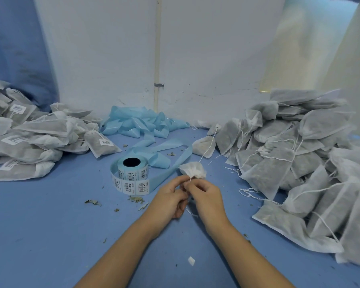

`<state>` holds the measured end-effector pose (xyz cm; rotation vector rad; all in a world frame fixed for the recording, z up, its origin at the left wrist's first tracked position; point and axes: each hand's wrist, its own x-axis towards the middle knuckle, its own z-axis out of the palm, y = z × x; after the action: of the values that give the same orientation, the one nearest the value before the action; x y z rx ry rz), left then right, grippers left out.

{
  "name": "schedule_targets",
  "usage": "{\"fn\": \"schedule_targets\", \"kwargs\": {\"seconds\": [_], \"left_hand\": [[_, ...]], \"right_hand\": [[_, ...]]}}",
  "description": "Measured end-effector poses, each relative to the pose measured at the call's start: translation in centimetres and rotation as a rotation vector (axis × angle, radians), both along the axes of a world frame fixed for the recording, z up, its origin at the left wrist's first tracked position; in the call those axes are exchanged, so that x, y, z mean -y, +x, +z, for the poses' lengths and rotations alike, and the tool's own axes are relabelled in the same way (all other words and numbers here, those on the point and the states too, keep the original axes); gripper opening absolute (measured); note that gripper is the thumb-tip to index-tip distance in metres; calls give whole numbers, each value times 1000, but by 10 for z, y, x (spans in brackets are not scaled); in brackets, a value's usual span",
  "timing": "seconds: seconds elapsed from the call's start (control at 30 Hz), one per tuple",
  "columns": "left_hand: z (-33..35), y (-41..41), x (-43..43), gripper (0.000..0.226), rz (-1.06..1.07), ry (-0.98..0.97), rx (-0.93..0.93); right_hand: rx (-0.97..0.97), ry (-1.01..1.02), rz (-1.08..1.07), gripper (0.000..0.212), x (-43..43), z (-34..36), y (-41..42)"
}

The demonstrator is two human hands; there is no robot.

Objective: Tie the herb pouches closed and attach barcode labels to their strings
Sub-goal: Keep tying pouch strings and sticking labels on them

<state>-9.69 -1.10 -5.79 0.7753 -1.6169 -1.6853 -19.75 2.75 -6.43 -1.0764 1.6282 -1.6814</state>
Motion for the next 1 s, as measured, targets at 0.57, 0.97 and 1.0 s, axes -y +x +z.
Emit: {"fn": "schedule_targets", "kwargs": {"seconds": [0.57, 0.97, 1.0], "left_hand": [[8, -5, 5, 45, 154, 129, 30], [-1, -5, 3, 16, 244, 75, 54], [-1, -5, 3, 16, 237, 68, 58]], "right_hand": [[423, 37, 26, 5, 1, 7, -22], [369, -19, 286, 12, -6, 8, -21], [376, -22, 285, 12, -5, 8, -21]]}}
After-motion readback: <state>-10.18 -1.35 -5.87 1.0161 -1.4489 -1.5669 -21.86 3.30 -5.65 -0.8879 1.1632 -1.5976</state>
